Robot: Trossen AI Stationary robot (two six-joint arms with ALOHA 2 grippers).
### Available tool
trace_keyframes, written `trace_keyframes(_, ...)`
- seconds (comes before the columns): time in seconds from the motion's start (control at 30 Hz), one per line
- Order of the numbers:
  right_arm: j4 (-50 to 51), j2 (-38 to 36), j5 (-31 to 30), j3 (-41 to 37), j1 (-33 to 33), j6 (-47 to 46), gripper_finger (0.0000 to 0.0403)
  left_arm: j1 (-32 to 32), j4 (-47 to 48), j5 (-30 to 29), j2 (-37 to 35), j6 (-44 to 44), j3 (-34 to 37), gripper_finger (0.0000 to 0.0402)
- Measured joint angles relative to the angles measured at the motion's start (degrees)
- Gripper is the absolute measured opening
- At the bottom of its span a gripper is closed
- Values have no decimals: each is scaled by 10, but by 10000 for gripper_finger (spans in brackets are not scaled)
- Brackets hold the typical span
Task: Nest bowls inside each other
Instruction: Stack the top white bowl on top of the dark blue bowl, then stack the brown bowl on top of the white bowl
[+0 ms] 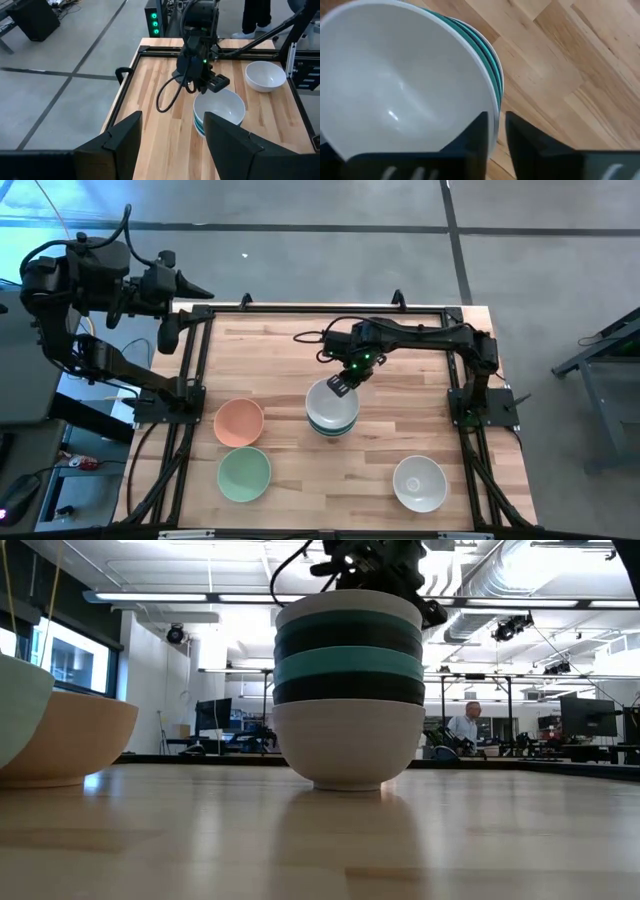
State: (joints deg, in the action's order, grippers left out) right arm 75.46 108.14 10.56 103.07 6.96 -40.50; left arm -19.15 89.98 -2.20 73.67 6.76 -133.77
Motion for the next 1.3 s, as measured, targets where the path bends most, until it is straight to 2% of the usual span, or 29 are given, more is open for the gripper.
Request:
trace_keyframes(0.1,-3,-15,-11,0,0,-1,100,0,-1,0,-5,3,29,200)
trace_keyframes(0.17,-4,-27,-16,0,0,-8,121,0,-1,0,-16,5,72,200)
trace_keyframes(0.33,-5,-67,-31,0,-6,-8,155,0,0,18,-60,16,240,200)
trace_keyframes(0.6,-32,-143,-73,0,-35,25,165,0,-3,35,-132,-12,519,200)
trace_keyframes(0.77,-85,-198,-105,0,-60,67,165,0,-72,67,-189,-44,653,200)
trace_keyframes(1.03,-172,-267,-151,0,-110,146,165,1,-174,90,-274,-79,784,200)
trace_keyframes(1.3,-204,-284,-167,0,-150,219,165,1,-245,93,-346,-102,879,200)
